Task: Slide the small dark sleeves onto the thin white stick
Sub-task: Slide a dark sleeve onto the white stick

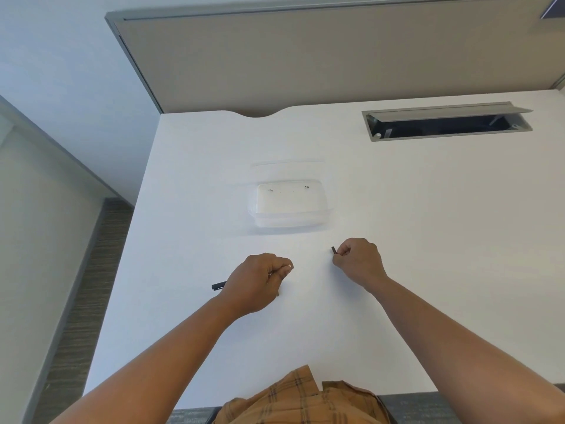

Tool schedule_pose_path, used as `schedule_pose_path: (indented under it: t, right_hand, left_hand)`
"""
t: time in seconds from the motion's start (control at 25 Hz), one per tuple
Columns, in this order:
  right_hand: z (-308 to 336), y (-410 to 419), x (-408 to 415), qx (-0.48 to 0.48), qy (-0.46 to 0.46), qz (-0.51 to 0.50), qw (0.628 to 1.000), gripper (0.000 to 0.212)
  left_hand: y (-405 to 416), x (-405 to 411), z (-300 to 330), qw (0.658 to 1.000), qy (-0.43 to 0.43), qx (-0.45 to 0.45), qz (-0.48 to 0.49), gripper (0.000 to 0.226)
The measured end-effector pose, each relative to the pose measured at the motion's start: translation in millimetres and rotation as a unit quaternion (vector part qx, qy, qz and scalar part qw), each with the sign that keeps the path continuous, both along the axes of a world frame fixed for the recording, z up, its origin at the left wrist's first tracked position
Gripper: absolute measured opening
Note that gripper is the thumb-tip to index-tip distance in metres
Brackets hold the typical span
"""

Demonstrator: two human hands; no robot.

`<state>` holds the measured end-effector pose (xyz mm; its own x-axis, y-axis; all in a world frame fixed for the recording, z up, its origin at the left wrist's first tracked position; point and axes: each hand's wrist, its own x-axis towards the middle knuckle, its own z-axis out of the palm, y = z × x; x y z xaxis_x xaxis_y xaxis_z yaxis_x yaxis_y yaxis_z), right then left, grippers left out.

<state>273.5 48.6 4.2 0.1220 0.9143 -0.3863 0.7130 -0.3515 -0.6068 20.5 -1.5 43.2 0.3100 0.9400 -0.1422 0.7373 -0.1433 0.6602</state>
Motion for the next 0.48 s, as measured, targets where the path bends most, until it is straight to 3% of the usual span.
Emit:
schedule_pose_path:
  t: [0.2,0.48]
  right_hand:
    - [-4.2,4.2,-5.3,-0.008,-0.013,-0.025,1.0,0.018]
    - [-8.4,-0.1,-6.3,-0.005,-0.025,-0.04,0.999,0.015]
  left_hand:
    - [-3.2,-1.9,-2.9,0.999,-0.025,-0.013,0.036,0.046]
    - [-4.0,-4.3,-4.3,0.999,-0.03,0.006,0.034,0.043]
